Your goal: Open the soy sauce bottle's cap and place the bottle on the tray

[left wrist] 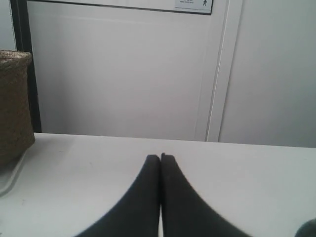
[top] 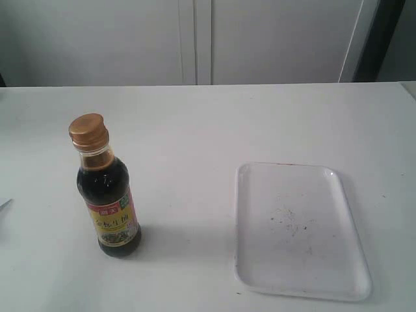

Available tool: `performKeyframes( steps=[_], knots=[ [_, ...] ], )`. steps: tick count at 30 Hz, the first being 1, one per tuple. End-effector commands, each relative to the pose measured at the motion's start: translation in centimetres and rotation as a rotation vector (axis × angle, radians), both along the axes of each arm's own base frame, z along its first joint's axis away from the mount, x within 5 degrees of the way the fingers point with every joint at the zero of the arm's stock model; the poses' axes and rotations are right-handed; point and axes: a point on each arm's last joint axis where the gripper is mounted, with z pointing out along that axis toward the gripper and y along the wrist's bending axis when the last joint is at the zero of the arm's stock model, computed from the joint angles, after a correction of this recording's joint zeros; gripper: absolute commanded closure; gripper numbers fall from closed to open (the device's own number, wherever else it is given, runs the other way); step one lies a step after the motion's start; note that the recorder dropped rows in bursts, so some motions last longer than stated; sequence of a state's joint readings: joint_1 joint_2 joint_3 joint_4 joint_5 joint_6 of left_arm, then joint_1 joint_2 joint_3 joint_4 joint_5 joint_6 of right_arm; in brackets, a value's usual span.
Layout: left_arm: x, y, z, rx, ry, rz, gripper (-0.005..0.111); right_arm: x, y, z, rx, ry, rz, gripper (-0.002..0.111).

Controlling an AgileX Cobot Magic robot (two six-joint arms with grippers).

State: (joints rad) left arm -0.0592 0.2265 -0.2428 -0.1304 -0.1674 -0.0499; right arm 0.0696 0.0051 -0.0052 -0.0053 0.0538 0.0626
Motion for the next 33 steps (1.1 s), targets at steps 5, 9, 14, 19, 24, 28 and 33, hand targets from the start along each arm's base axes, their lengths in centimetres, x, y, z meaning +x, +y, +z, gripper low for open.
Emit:
performKeyframes(
  steps=[5,9,14,19,24,28,33],
  knots=[
    [3.3,-1.1,2.7,0.028,-0.117,-0.1,0.107,0.0,0.0,-0.1,0.001,-0.01,0.0,0.108],
    [4.8,-2.3,3.2,0.065,-0.142,-0.211,0.107,0.0,0.0,-0.1,0.001,-0.01,0.0,0.108],
    [6.3,-3.8,3.6,0.071,-0.157,-0.375,0.107,0.0,0.0,-0.1,0.001,-0.01,0.0,0.108],
    [7.5,-5.3,3.7,0.072,-0.146,-0.561,0.107,0.0,0.0,-0.1,0.001,-0.01,0.0,0.108],
    [8.0,-6.7,3.9,0.046,-0.179,-0.752,0.107,0.0,0.0,-0.1,0.001,-0.01,0.0,0.108],
    [8.7,-7.2,3.3,0.028,-0.13,-0.822,0.107,0.0,0.0,-0.1,0.001,-0.01,0.0,0.108],
    [9.8,-7.7,2.5,0.074,-0.063,-0.897,0.107,0.0,0.0,-0.1,0.001,-0.01,0.0,0.108]
  ],
)
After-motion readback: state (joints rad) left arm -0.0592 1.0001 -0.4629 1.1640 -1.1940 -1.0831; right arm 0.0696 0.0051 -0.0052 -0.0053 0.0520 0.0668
